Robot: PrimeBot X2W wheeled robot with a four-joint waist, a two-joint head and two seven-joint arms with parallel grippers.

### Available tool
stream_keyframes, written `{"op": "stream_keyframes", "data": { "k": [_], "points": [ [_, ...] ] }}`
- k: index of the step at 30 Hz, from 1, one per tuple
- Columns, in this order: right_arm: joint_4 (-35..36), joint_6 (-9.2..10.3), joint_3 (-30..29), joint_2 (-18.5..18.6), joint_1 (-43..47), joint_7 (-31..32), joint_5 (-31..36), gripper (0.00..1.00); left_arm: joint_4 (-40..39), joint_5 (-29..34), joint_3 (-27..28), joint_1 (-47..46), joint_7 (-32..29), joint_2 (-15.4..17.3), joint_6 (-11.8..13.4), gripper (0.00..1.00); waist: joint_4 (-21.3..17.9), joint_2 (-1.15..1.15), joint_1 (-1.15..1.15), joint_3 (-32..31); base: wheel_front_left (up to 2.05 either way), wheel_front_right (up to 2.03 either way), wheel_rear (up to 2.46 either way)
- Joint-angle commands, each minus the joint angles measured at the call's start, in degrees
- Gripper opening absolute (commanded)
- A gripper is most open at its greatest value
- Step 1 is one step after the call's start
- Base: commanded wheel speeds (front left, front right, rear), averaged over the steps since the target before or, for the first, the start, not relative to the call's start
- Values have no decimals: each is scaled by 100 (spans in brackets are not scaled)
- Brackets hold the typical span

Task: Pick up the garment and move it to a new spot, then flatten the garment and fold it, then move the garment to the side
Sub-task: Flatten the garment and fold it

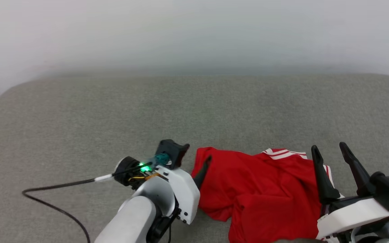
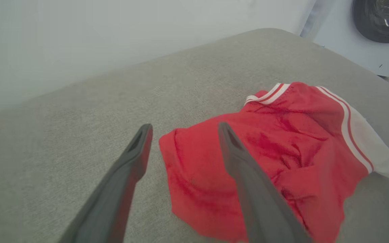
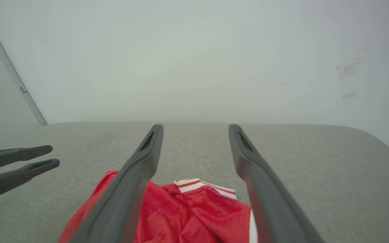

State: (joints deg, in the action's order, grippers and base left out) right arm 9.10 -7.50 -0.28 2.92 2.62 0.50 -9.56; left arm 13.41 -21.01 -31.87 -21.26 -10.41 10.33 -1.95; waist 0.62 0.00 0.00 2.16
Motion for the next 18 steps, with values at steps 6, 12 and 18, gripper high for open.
{"op": "stream_keyframes", "data": {
  "k": [6, 12, 18],
  "points": [
    [89, 2, 189, -6, -291, -101, 96, 100, 877, -127, -610, -596, -1285, 126, -425, 100, -639, 0, 0, 723, 0, 0, 0],
    [35, 2, 185, -5, -348, -160, 39, 100, 1351, -431, -1186, -757, -2424, 325, -540, 73, -726, 0, 0, 903, 0, 0, 0],
    [-11, 2, 214, -6, -393, -182, -47, 100, 1309, -734, -1550, -896, -2737, 528, -558, 0, -740, 0, 0, 940, 0, 0, 0]
  ]
}}
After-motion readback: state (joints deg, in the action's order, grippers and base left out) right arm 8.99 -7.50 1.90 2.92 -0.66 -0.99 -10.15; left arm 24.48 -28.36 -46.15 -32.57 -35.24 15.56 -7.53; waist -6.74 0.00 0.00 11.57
